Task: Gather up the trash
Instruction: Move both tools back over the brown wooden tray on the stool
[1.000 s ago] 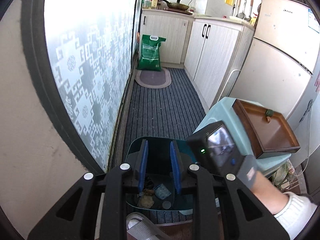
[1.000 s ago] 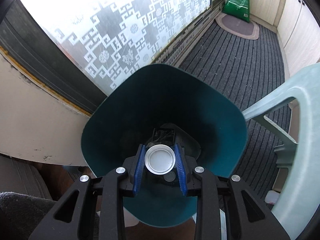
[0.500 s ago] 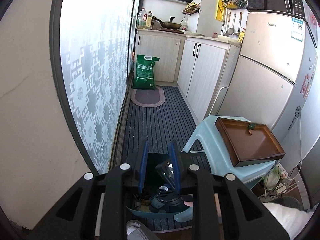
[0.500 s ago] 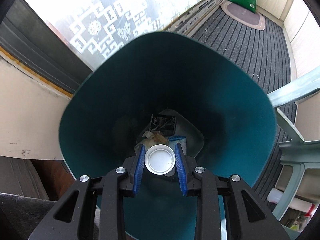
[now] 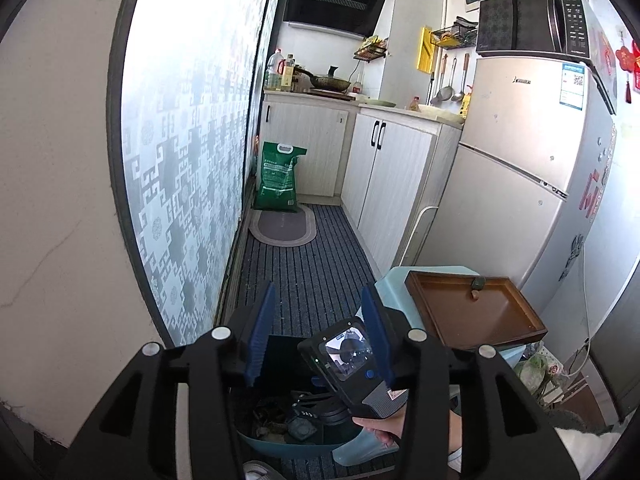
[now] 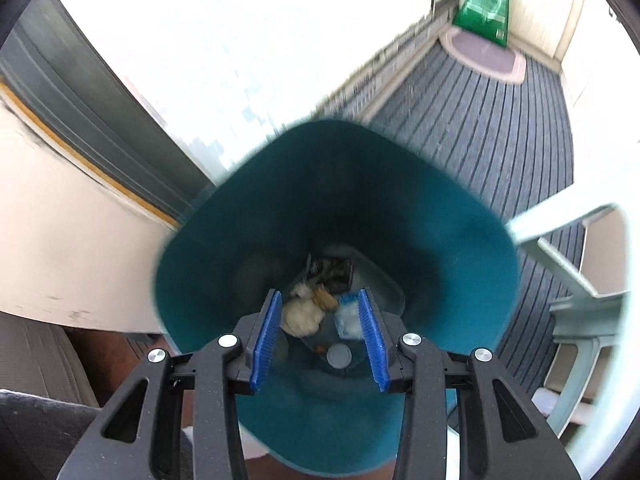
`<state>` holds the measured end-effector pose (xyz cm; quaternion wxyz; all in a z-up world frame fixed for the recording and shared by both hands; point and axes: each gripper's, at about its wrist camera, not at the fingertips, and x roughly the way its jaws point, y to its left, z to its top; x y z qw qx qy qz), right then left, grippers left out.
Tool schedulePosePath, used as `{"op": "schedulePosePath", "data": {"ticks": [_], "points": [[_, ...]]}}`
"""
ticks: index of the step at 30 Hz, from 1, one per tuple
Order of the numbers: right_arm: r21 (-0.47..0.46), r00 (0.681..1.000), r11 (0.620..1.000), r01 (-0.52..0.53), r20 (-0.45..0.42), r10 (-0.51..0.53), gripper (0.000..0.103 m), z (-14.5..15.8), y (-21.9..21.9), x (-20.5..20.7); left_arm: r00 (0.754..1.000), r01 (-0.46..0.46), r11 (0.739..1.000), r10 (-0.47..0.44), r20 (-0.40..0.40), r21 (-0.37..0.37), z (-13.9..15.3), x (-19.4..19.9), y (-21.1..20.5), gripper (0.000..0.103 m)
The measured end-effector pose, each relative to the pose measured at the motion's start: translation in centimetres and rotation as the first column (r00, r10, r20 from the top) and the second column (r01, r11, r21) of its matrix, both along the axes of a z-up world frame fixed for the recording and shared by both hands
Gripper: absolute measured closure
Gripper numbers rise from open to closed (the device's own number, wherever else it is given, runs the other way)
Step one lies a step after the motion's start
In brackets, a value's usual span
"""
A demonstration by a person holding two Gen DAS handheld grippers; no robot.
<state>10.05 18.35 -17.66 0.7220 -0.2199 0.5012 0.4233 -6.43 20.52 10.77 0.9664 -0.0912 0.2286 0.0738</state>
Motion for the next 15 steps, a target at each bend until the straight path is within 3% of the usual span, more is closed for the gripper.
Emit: {"op": "schedulePosePath", "data": {"ticks": [6, 15], "points": [[0.112, 0.995, 0.994, -0.001, 0.1, -0.01, 0.063, 7.0, -2.6, -0.6, 0.998, 0.042, 0.999, -0.042, 0.048, 0.012, 1.5, 0.2, -1.6, 0.05], [0.203, 0.976, 0.977, 0.069, 0.189, -0.108, 0.063, 12.9, -8.9, 1.2, 0.994, 0.077, 0.997, -0.077, 0.072, 0.014, 2.5, 2.0, -4.3, 0.044]]}}
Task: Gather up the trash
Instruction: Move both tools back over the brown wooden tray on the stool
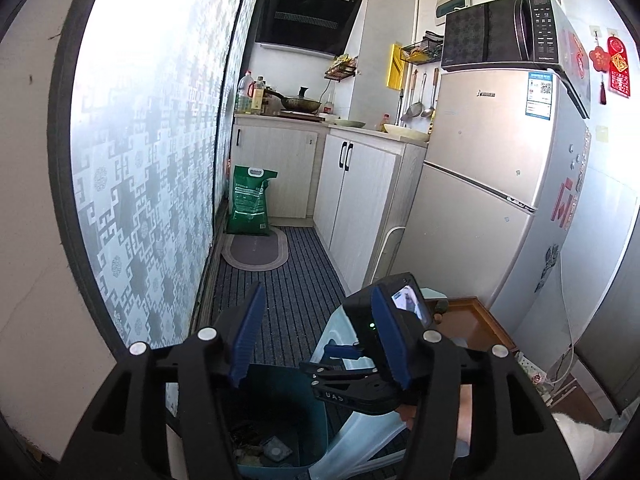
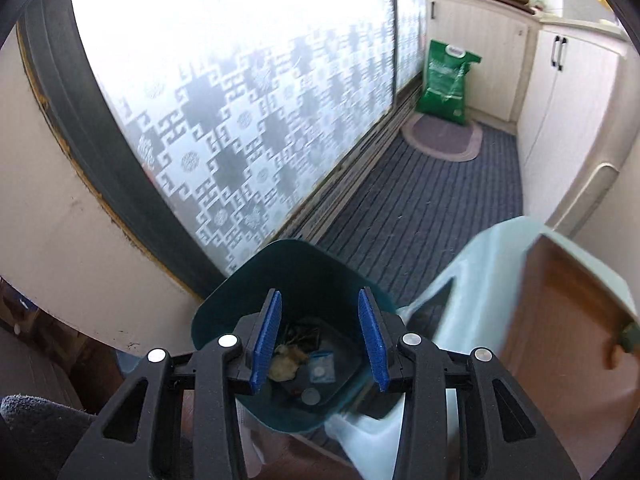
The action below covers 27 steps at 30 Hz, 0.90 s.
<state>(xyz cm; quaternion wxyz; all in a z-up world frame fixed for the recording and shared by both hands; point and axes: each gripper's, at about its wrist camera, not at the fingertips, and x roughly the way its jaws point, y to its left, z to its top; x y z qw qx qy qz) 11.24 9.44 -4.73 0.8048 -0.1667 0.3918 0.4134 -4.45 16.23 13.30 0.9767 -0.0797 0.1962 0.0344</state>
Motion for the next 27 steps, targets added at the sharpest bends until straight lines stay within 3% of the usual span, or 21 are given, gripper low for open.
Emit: {"op": "schedulePosePath", "data": {"ticks": [13, 20, 27], "points": [[0.027, 0.968, 0.968, 0.248, 0.037, -0.249, 0.061, 1.9, -11.4, 6.1, 0.995, 0.096, 0.995, -0.096, -0.037, 0.003, -1.0, 4.4, -4.9, 0.041], [0.035, 0.914, 0.916, 0.399, -0.09, -0.395, 0.059, 0.3, -17.6, 10.5, 0.988, 0.142, 0.99, -0.143, -0.061, -0.023, -1.9, 6.4, -6.7, 0.04], [-0.019, 0.889, 0.895, 0.445, -0.112, -0.444, 0.059, -1.1, -18.8, 12.2, 0.982, 0.17, 0.985, -0.171, -0.082, -0.013, -2.4, 7.5, -8.3, 0.038]]}}
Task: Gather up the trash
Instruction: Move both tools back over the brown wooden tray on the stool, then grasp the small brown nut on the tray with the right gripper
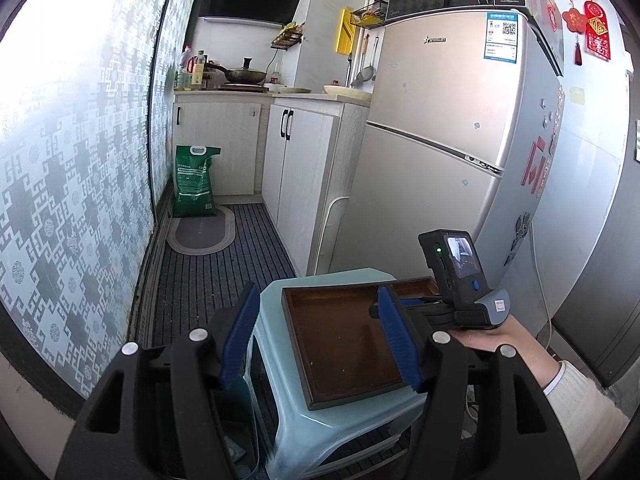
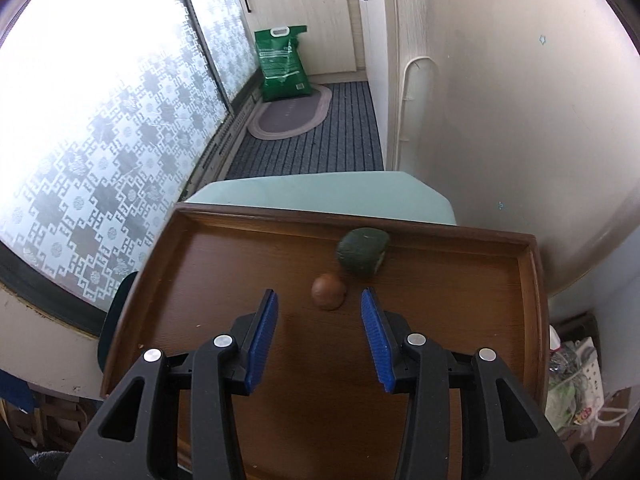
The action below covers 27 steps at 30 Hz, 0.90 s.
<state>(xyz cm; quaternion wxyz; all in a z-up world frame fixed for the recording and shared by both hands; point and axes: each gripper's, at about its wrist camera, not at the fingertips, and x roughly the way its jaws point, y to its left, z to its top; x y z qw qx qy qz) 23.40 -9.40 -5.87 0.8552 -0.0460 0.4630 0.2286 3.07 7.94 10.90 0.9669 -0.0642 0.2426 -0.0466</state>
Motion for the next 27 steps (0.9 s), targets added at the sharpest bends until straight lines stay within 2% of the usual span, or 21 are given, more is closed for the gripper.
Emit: {"op": "schedulePosePath", "data": {"ticks": [7, 9, 12, 14, 21, 27], "points": [[-0.052, 0.999, 0.998, 0.028, 0.034, -0.026, 0.059, 0.0, 1.0, 0.4, 1.0, 0.007, 1.0, -0.007, -0.016, -0.002, -0.5, 0.9, -0.4, 0.038], [-0.095, 0.998, 0.995, 0.038, 0.056, -0.033, 0.059, -0.2, 1.6, 0.2, 1.0, 0.008, 1.0, -0.009, -0.02, -0.004, -0.7, 1.1, -0.5, 0.038], [-0.117, 0.995, 0.991, 0.069, 0.078, -0.06, 0.064, -0.2, 1.9, 0.1, 1.0, 0.011, 1.0, -0.012, -0.024, -0.013, -0.8, 1.3, -0.6, 0.037], [-0.13, 0.993, 0.988, 0.085, 0.096, -0.073, 0.085, -0.2, 1.9, 0.1, 1.0, 0.015, 1.0, -0.016, -0.027, -0.016, -0.8, 1.5, -0.8, 0.037], [-0.094, 0.994, 0.992, 0.08, 0.086, -0.072, 0.085, -0.3, 1.1, 0.2, 0.999, 0.02, 1.0, -0.02, -0.051, -0.001, -1.5, 2.6, -1.6, 0.036], [-0.051, 0.996, 0.996, 0.069, 0.056, -0.066, 0.085, -0.1, -1.3, 0.0, 0.996, 0.019, 1.0, -0.019, -0.085, 0.004, -2.7, 4.4, -2.6, 0.036]]}}
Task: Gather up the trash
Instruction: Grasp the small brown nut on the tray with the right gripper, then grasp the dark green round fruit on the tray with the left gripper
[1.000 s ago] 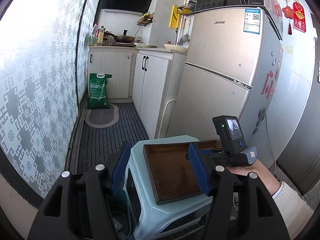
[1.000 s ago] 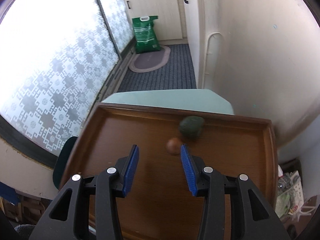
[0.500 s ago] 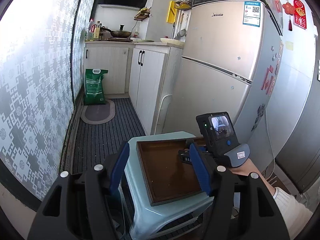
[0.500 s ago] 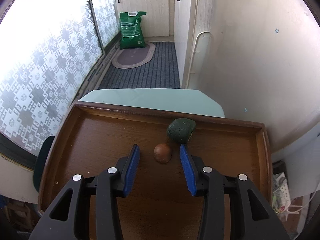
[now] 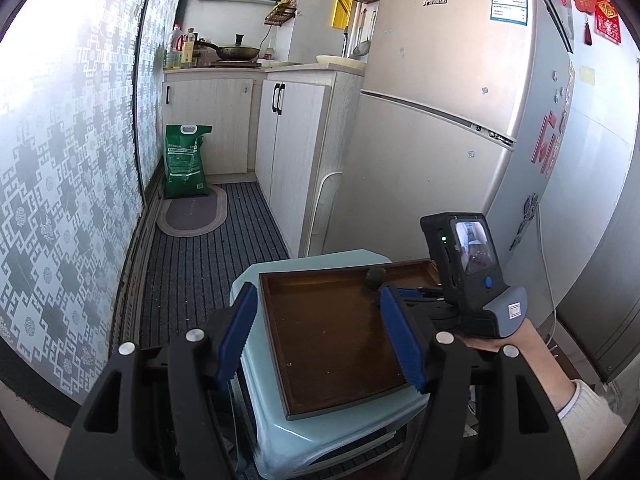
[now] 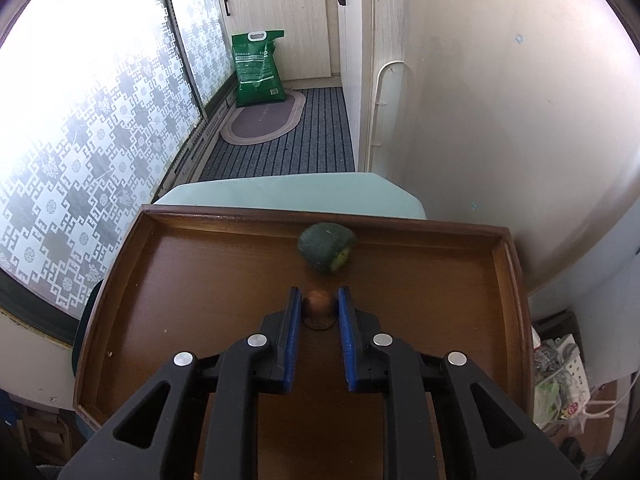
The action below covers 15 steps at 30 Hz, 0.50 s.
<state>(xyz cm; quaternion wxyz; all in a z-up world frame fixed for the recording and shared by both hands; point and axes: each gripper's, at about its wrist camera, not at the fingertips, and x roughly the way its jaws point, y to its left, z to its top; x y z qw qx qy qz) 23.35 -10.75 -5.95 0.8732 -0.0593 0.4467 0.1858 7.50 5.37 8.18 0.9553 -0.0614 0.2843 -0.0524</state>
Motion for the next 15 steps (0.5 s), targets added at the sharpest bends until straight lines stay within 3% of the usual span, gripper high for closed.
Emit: {"op": "schedulePosePath", "data": {"ticks": [6, 12, 15], "points": [[0.025, 1.0, 0.999, -0.02, -0.017, 0.021, 0.085, 0.1, -2.8, -0.3, 0.998, 0.04, 0.999, -0.04, -0.04, 0.009, -1.4, 2.7, -3.0, 0.036], [0.039, 0.997, 0.997, -0.073, -0.008, 0.073, 0.085, 0.8, -5.3, -1.2, 0.989, 0.095, 0.988, -0.081, -0.123, 0.119, -4.1, 7.1, -6.9, 0.036], [0.06, 0.995, 0.993, -0.105, 0.003, 0.105, 0.085, 1.4, -6.3, -1.7, 0.979, 0.128, 0.986, -0.108, -0.175, 0.108, -5.6, 9.5, -7.8, 0.036]]}}
